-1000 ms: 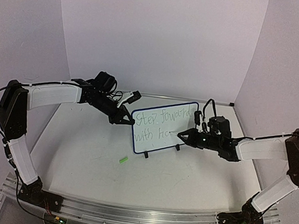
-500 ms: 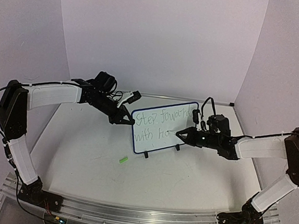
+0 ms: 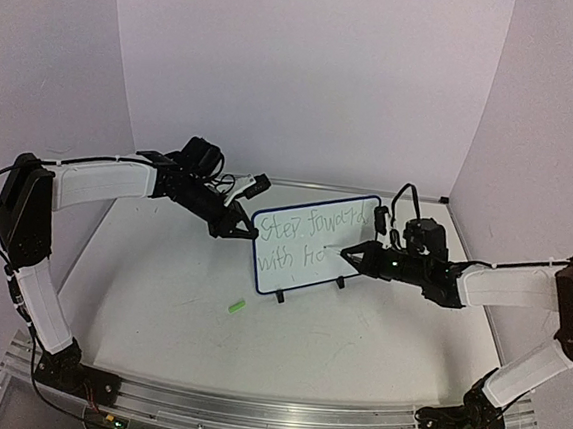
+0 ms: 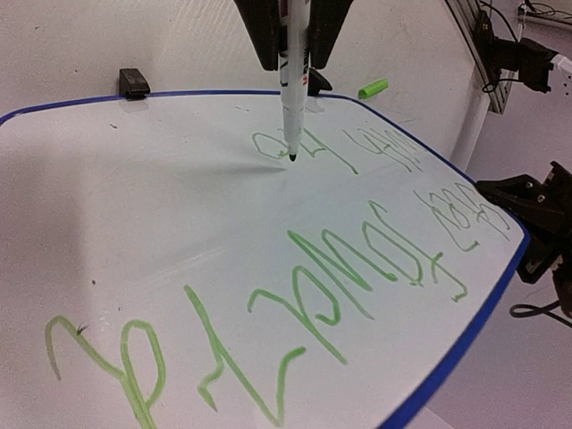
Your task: Write a sentence on the whiteboard
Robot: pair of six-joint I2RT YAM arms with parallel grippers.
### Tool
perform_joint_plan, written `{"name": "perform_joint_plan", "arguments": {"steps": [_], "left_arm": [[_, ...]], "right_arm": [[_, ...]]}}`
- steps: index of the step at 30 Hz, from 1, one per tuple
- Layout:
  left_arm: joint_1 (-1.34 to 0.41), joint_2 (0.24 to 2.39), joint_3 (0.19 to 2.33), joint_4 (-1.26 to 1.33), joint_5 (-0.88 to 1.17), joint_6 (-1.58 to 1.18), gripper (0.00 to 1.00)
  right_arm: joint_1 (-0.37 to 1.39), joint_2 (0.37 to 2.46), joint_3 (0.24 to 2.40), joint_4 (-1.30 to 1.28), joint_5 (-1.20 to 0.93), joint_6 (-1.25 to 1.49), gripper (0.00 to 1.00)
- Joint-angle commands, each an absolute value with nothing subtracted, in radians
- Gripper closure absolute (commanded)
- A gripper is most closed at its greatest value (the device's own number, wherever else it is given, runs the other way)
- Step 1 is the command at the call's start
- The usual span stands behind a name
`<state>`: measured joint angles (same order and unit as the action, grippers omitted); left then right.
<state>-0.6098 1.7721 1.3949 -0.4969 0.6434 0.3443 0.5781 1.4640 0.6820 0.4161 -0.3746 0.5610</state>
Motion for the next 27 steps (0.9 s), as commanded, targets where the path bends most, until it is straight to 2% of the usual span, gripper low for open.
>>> {"name": "perform_joint_plan", "arguments": {"steps": [1,27], "left_arm": [[-0.62,1.799,1.416,-0.544,0.605,0.37,1.0],[-0.62,1.801,1.414,-0.543,0.601,0.372,1.0]], "right_arm": [[0.572,1.389,0.668,0.422,-0.33,0.556,1.0],[0.56,1.504,0.728,0.418,-0.334,0.542,1.0]]}}
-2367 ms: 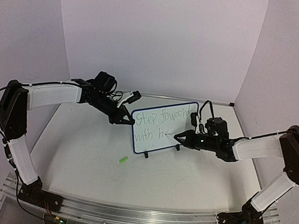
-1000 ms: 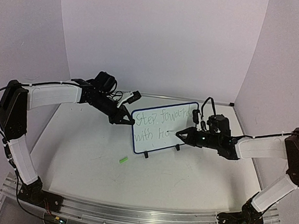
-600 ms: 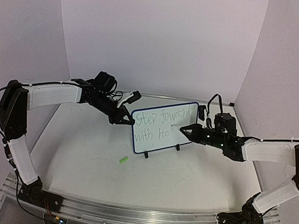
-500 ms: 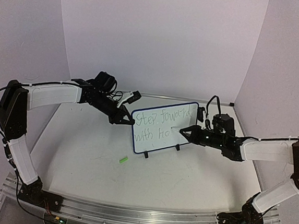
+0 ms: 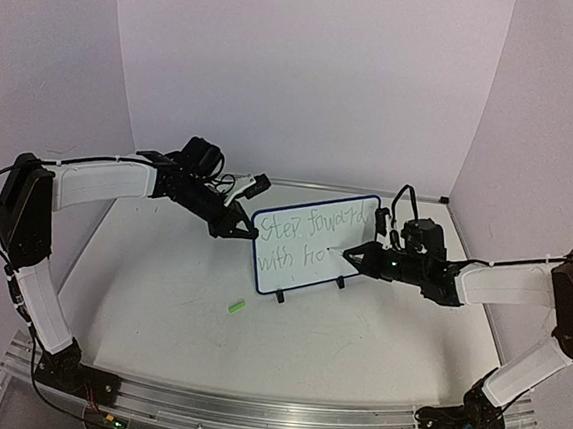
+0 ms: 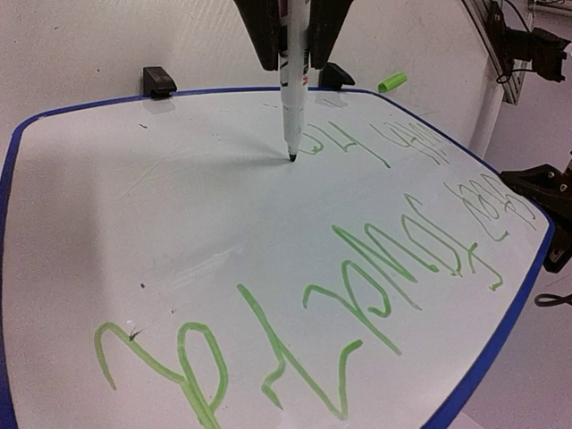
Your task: Write a sentence on the whiteboard
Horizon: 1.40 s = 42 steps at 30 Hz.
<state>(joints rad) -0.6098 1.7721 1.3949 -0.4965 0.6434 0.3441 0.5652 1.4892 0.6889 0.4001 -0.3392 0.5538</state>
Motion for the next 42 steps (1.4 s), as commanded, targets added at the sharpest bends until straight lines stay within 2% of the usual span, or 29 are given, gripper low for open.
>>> {"name": "perform_joint_plan", "arguments": {"steps": [1,23,36,42], "left_arm": [[-0.62,1.801,1.414,-0.544,0.601,0.372,1.0],[-0.62,1.799,1.414,-0.545,0.6,0.372,1.0],[-0.62,1.801,1.415,-0.545,0.601,0.371,1.0],[-0.62,1.801,1.416,-0.545,0.603,0.372,1.0]], "right_arm": [[0.56,1.504,0.726,0.417,-0.332,0.542,1.0],[0.56,1.584,0.647,0.449,-0.329,0.569,1.0],[0.56,1.432,0.63,0.449,-0.394,0.541,1.0],[0.56,1.436,0.665,0.446,-0.359,0.546,1.0]]}}
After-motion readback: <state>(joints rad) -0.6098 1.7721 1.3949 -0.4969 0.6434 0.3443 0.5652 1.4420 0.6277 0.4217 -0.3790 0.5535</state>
